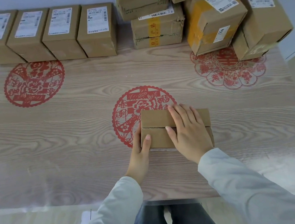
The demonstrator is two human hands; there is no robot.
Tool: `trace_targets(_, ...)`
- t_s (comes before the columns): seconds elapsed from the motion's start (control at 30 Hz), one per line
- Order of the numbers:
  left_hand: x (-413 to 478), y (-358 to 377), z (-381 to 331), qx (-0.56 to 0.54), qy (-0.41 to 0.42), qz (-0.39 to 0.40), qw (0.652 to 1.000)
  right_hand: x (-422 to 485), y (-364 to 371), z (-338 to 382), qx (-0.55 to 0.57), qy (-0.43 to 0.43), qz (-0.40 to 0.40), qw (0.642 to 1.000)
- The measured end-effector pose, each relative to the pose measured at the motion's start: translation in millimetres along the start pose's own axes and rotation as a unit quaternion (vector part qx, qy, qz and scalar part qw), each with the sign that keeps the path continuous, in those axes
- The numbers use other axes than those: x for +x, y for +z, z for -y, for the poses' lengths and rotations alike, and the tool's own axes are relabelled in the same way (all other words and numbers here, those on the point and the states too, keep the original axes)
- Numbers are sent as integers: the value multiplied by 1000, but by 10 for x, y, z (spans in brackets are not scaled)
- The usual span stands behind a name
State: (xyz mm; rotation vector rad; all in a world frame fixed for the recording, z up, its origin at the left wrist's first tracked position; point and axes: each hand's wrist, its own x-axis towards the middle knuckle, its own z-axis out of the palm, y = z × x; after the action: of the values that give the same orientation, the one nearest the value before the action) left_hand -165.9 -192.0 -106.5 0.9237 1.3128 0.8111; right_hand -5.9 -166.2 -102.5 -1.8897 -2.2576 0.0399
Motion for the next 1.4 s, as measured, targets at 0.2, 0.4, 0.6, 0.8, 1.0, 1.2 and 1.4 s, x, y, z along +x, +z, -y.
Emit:
trace_targets(0.2, 8, 4, -21, 6, -5, 5, 1000, -3, 11, -12, -3, 1, 28, 1000)
trace_targets(0.4, -54, -154, -76, 63, -7, 58, 996, -23, -195, -114, 134, 1, 30, 990)
trace_targets(0.6, -93, -364, 128, 161, -8, 62, 985, -565, -503, -419, 346, 200, 46, 915)
trace_targets(0.8, -55, -259, 85, 148, -10, 37, 988, -690, -315, -446, 456, 296, 92, 834)
trace_targets(1.0, -41, -155, -113, 87, 6, -33, 996, -423, -456, -356, 446, 379, 2, 811)
trace_targets(1.2, -41, -56, -11, 72, -55, -44, 995, -336, -270, -356, 366, 424, 81, 824)
trace_targets(1.4, 34, -29, -52, 64, -67, -47, 995, -295, -132, -319, 260, 410, 54, 872)
